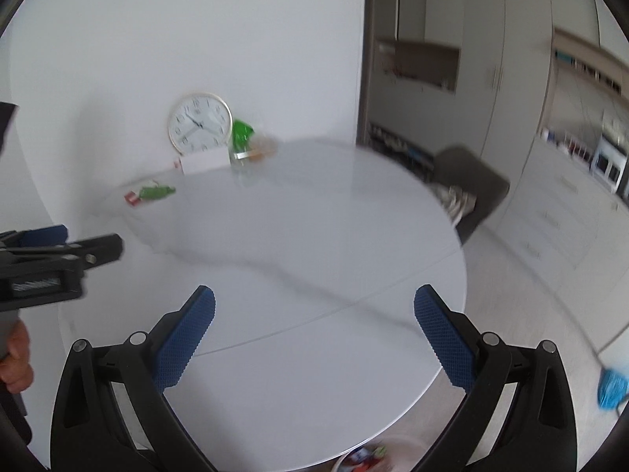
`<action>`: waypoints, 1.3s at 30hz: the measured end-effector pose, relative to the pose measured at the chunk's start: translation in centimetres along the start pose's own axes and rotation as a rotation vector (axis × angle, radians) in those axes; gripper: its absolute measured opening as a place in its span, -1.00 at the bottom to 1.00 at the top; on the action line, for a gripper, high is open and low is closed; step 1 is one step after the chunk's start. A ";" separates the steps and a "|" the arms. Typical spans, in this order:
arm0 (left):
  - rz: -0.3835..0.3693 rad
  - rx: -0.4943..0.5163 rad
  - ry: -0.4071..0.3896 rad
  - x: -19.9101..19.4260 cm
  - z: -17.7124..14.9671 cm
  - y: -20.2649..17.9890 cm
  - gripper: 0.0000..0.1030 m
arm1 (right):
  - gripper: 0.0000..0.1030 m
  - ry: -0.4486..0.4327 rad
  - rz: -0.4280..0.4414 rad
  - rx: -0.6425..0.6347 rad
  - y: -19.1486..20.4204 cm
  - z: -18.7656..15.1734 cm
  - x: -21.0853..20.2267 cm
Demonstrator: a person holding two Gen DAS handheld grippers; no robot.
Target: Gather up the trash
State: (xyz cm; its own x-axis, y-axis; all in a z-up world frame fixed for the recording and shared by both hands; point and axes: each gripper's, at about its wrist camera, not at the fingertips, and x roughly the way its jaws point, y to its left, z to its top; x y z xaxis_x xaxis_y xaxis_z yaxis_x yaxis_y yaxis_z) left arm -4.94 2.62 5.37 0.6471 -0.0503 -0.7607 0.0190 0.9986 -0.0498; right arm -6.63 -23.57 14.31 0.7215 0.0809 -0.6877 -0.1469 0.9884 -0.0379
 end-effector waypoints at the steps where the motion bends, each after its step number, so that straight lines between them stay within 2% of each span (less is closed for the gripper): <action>1: 0.007 -0.005 -0.003 -0.4 -0.2 -0.2 0.85 | 0.95 -0.023 0.004 -0.007 -0.2 0.2 -1.1; 6: 0.016 0.010 0.011 -0.8 -0.5 -0.9 0.85 | 0.96 -0.067 0.029 -0.008 -1.0 0.1 -3.0; 10: 0.021 0.000 0.047 -0.2 -1.5 -1.1 0.85 | 0.95 -0.021 0.041 -0.008 -1.3 -0.9 -2.2; 16: 0.109 0.013 0.056 1.1 -2.0 -0.8 0.85 | 0.96 0.073 0.061 0.027 -1.4 -2.6 0.2; 22: 0.108 0.022 0.057 1.6 -1.8 -0.6 0.85 | 0.96 0.113 0.069 0.054 -1.2 -3.2 0.9; 39: 0.081 0.044 0.077 2.8 -1.4 -1.3 0.85 | 0.96 0.117 0.048 0.048 -1.2 -3.6 0.6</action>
State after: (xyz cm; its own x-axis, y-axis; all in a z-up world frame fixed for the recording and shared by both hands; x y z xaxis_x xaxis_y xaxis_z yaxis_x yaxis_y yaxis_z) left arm -4.24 1.11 2.38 0.5873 0.0308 -0.8088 0.0034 0.9992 0.0405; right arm -8.46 -25.20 11.31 0.6298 0.1156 -0.7681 -0.1450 0.9890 0.0300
